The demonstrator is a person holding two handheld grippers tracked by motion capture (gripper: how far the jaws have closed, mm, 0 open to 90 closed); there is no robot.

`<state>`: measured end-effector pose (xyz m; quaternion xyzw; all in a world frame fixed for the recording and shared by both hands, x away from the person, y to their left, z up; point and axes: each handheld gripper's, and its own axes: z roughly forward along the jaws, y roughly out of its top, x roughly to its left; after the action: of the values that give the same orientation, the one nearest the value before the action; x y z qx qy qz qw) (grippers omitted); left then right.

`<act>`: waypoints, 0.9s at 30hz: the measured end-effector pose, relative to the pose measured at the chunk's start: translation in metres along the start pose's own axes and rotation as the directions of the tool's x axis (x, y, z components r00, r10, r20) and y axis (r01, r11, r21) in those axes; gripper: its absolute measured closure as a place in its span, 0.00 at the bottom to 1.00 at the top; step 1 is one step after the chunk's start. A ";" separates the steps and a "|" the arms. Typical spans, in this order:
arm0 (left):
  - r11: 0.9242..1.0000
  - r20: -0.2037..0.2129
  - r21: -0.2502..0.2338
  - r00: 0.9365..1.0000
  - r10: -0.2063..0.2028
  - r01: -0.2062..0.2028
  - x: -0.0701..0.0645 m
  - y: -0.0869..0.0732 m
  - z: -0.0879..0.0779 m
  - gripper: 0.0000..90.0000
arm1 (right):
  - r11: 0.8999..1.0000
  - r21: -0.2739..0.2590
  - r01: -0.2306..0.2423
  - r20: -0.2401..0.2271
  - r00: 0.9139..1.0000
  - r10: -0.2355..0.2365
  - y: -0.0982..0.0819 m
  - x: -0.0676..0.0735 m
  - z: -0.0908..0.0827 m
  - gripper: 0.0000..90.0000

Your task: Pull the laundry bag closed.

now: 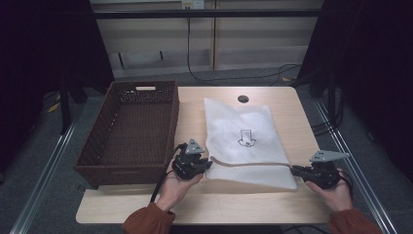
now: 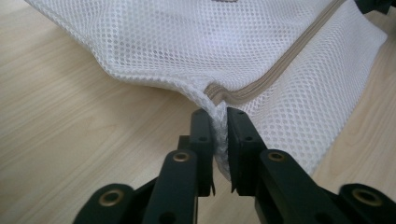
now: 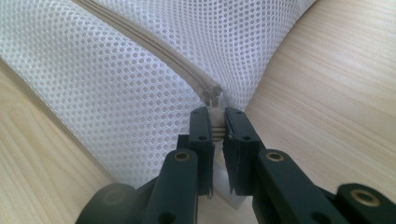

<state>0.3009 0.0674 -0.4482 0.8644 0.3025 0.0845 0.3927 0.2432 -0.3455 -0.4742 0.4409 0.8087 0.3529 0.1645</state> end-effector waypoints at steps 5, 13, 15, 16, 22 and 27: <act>1.000 -0.034 -0.009 0.999 -0.008 0.008 -0.004 -0.004 -0.001 0.57 | 1.000 0.001 -0.008 0.003 1.000 0.008 0.001 0.000 0.002 0.91; 0.994 -0.035 -0.096 0.999 0.042 -0.045 -0.014 -0.011 -0.022 0.35 | 0.997 -0.063 -0.041 -0.022 0.999 0.040 0.003 0.000 -0.004 0.82; 0.993 -0.017 -0.116 0.999 0.030 -0.032 -0.015 -0.013 -0.025 0.33 | 0.996 -0.077 -0.051 -0.007 0.999 0.051 0.003 0.001 -0.005 0.77; 0.991 -0.004 -0.129 0.999 0.036 -0.036 -0.014 -0.015 -0.027 0.32 | 0.994 -0.094 -0.057 -0.010 0.998 0.057 0.004 0.001 -0.007 0.75; 0.982 -0.022 -0.179 0.998 0.054 -0.057 -0.015 -0.033 -0.052 0.32 | 0.974 -0.212 -0.078 -0.016 0.997 0.076 0.011 0.012 -0.022 0.55; 0.981 -0.030 -0.189 0.999 0.029 -0.034 -0.015 -0.046 -0.066 0.30 | 0.965 -0.253 -0.073 -0.005 0.997 0.074 0.017 0.024 -0.029 0.47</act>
<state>0.2427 0.1237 -0.4355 0.8266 0.2848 0.1309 0.4674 0.2229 -0.3317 -0.4408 0.4466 0.7398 0.4582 0.2081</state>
